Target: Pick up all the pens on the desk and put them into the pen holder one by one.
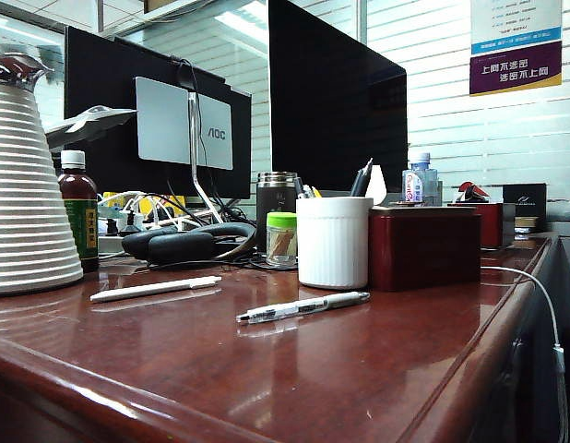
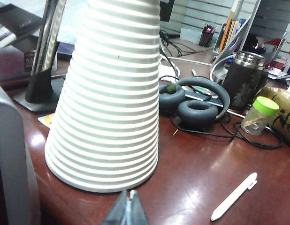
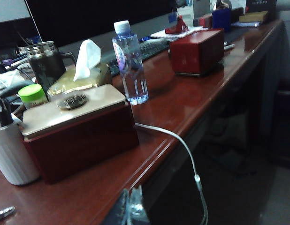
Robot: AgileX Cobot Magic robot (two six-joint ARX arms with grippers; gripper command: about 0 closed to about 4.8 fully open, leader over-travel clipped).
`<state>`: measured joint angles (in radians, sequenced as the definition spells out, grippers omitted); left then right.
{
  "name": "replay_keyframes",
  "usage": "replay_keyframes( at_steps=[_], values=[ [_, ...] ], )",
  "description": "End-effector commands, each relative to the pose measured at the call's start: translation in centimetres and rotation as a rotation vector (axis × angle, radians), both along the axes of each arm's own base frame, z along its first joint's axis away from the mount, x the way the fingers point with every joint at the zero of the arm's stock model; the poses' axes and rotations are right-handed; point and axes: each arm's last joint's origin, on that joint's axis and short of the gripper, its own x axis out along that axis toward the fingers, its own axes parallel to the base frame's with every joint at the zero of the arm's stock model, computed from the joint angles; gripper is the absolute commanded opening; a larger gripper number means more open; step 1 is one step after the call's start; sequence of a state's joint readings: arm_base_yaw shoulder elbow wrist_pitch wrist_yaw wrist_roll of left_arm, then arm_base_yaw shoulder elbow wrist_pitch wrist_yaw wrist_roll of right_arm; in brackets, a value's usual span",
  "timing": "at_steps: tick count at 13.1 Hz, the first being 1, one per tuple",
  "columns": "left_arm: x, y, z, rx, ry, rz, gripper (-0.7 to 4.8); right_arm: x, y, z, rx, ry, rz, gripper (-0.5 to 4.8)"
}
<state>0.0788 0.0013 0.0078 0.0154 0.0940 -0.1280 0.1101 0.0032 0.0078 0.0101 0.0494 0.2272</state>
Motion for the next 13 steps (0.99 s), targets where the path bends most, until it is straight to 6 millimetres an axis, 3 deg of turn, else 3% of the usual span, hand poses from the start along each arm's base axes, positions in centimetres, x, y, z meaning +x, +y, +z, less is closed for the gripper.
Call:
replay_keyframes(
  at_steps=[1,4,5,6,7,10,13],
  values=[
    [0.0,0.0,0.2,0.069,-0.023,-0.006,-0.06,0.0,0.0,0.2,-0.075,-0.036,0.003,-0.01],
    [0.0,-0.1,0.6,0.069,-0.059,-0.015,-0.06,-0.1,0.2,0.3,-0.078,-0.016,0.078,-0.01],
    [-0.3,-0.1,1.9,-0.012,-0.092,-0.018,1.29,-0.9,0.2,3.1,-0.078,-0.038,0.102,0.92],
    [-0.6,-0.1,2.8,-0.045,-0.118,-0.019,3.87,-1.6,0.1,5.0,-0.098,-0.060,0.104,2.95],
    [-0.9,-0.1,3.9,-0.066,-0.149,-0.027,4.79,-2.3,0.1,6.9,-0.134,-0.070,0.104,3.94],
    [-2.1,-0.6,7.9,-0.182,-0.227,-0.171,4.79,-3.2,0.3,12.7,-0.321,-0.161,0.184,4.04],
    [-1.2,-0.9,14.5,-0.093,-0.233,-0.312,4.79,-0.4,0.6,18.0,-0.409,-0.109,0.218,4.03]
  ],
)
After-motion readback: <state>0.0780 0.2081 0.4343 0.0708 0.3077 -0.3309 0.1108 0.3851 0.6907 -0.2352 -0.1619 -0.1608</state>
